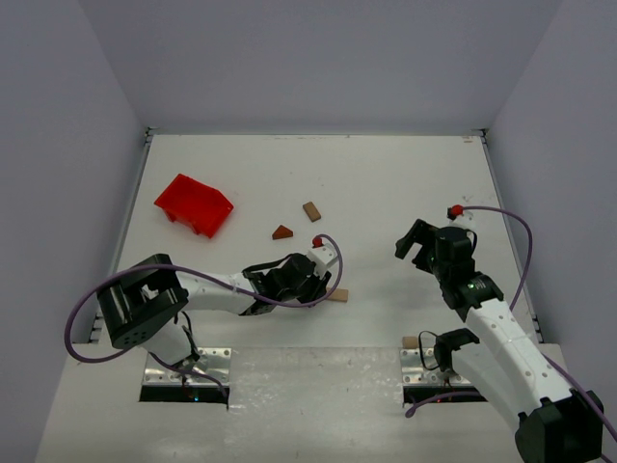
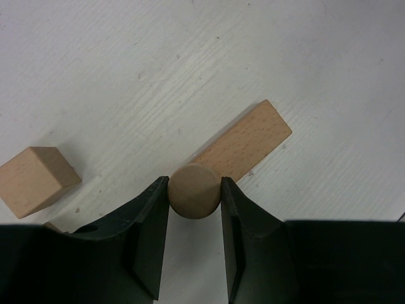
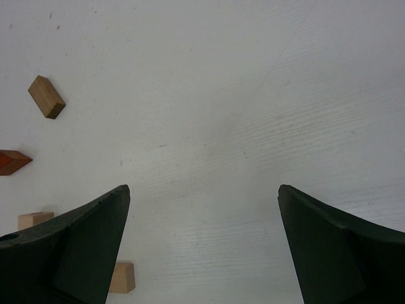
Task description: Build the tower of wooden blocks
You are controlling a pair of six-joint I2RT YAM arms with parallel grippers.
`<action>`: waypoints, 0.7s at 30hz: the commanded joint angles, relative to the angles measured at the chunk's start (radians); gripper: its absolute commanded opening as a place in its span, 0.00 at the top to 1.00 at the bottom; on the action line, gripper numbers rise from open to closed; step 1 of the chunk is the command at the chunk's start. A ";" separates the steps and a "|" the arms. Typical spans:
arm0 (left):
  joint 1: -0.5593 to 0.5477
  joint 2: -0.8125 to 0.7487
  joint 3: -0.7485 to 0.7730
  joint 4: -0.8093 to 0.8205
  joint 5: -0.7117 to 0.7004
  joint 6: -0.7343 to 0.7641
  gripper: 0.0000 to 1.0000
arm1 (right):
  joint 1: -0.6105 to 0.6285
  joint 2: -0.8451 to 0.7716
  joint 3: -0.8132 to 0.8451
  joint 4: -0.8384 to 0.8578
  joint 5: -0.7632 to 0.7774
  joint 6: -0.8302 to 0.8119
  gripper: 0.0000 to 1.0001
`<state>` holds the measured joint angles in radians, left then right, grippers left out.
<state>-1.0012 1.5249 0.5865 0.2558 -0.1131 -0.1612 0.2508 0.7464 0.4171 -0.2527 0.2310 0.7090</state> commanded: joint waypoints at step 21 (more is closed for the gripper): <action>-0.031 -0.014 0.010 0.029 -0.037 0.005 0.61 | -0.002 -0.025 -0.003 0.022 0.001 -0.013 0.01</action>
<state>-1.0205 1.5247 0.5865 0.2510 -0.1193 -0.1609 0.2508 0.7337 0.4171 -0.2527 0.2260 0.7067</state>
